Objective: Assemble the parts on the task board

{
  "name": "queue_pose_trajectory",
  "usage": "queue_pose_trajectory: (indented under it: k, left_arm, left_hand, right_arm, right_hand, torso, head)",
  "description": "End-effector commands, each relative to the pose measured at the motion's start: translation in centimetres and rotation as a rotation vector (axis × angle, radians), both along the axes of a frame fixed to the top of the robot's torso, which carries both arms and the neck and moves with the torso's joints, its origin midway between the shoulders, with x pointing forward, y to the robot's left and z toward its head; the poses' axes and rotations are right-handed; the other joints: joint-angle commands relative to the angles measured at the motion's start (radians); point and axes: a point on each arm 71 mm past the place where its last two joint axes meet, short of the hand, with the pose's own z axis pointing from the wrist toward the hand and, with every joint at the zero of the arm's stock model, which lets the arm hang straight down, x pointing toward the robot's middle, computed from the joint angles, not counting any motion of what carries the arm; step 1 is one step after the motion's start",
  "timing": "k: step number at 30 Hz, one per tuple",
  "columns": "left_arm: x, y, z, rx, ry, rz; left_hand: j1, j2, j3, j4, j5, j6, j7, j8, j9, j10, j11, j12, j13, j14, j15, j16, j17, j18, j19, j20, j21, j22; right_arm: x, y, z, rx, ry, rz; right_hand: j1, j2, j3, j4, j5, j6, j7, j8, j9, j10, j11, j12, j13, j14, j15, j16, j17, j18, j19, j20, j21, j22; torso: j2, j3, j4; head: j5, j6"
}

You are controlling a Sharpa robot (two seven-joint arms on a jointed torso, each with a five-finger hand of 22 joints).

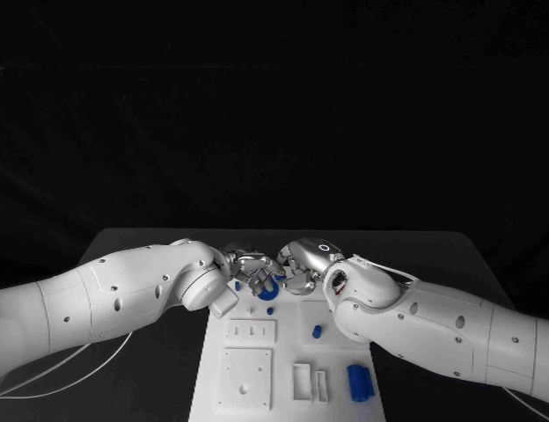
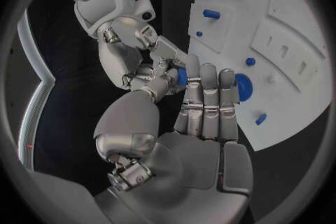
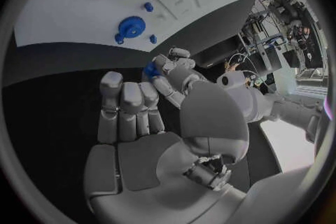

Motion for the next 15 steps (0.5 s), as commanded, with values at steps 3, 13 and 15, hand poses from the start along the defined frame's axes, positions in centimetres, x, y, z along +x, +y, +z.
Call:
queue_pose_trajectory:
  k: [3,13,15]
  left_arm:
    - [0.07,-0.34,0.28,-0.005,-0.01,-0.006]
    - [0.13,-0.29,0.4,0.004,-0.037,-0.001]
    - [0.17,-0.19,0.43,0.008,-0.045,0.002]
  left_hand:
    - [-0.003,-0.021,0.007,-0.02,-0.002,0.07,-0.059,0.003,0.109,-0.002,-0.013,0.033,0.017,0.006,-0.015,0.031,-0.001,0.002,0.011,-0.074,0.027,0.019]
    - [0.0,-0.044,0.007,-0.025,0.004,0.115,-0.08,0.011,0.158,0.025,-0.036,0.09,0.043,0.036,-0.043,0.092,-0.002,0.006,0.036,-0.097,0.078,0.018]
    - [0.0,-0.045,0.007,-0.024,0.004,0.122,-0.083,0.011,0.168,0.029,-0.039,0.098,0.046,0.04,-0.048,0.101,-0.004,0.006,0.04,-0.102,0.088,0.017]
  right_arm:
    - [-0.26,0.28,-0.31,-0.016,0.014,0.019]
    - [-0.07,0.03,-0.52,-0.01,0.026,0.01]
    - [-0.01,-0.05,-0.5,0.002,0.027,0.006]
  right_hand:
    - [0.004,0.003,0.005,0.001,-0.001,0.052,0.024,0.002,0.004,0.003,-0.007,0.005,0.001,0.003,-0.007,-0.006,0.001,0.055,-0.001,-0.009,0.002,0.014]
    - [0.003,0.002,0.007,0.002,-0.001,0.051,0.025,0.002,0.004,-0.001,-0.006,0.001,-0.002,0.003,-0.007,-0.006,0.001,0.055,-0.001,-0.009,0.002,0.014]
    - [0.0,-0.002,0.009,0.003,-0.001,0.049,0.025,0.0,0.003,-0.007,-0.006,-0.005,-0.006,0.002,-0.007,-0.007,0.001,0.055,-0.001,-0.009,0.001,0.014]
  torso:
    - [0.0,0.0003,-0.0003]
    - [0.0,0.0009,-0.0002]
    - [0.0,0.0011,-0.0004]
  head:
    - [0.0,-0.001]
    - [0.0,-0.004]
    - [0.001,-0.005]
